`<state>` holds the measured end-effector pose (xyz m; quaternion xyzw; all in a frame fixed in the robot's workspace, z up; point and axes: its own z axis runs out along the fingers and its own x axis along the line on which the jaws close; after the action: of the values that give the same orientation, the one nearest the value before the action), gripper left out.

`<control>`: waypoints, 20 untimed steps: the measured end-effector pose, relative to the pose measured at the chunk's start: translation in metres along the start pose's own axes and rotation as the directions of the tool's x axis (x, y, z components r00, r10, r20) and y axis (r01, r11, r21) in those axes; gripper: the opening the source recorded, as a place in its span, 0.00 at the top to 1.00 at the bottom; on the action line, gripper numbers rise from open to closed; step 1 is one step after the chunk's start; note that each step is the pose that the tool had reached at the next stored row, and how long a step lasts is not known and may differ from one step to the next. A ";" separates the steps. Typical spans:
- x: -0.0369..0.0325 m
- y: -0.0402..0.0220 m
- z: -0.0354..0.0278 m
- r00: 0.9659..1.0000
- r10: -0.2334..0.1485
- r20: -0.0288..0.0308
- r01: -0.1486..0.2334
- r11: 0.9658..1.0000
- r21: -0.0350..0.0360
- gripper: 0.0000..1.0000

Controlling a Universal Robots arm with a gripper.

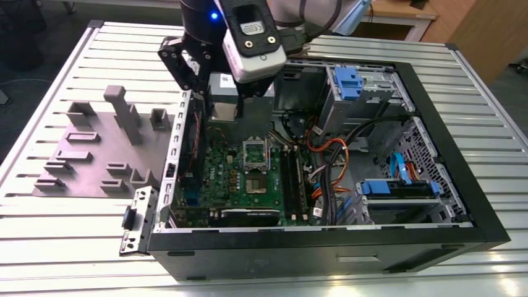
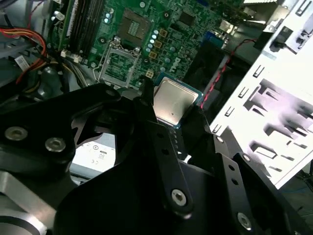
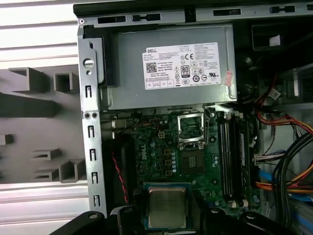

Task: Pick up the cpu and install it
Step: 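Pick up the cpu and move it towards the insertion slot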

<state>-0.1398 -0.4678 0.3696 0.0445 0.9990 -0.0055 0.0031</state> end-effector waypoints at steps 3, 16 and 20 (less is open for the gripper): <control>-0.0065 0.0006 0.0002 1.000 0.001 0.000 -0.001 1.000 0.000 0.53; -0.0241 0.0021 0.0013 1.000 0.007 0.000 -0.007 1.000 0.000 0.53; -0.0289 0.0026 0.0016 1.000 0.008 0.000 -0.008 1.000 0.000 0.53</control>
<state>-0.1108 -0.4678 0.3681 0.0487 0.9988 -0.0055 0.0030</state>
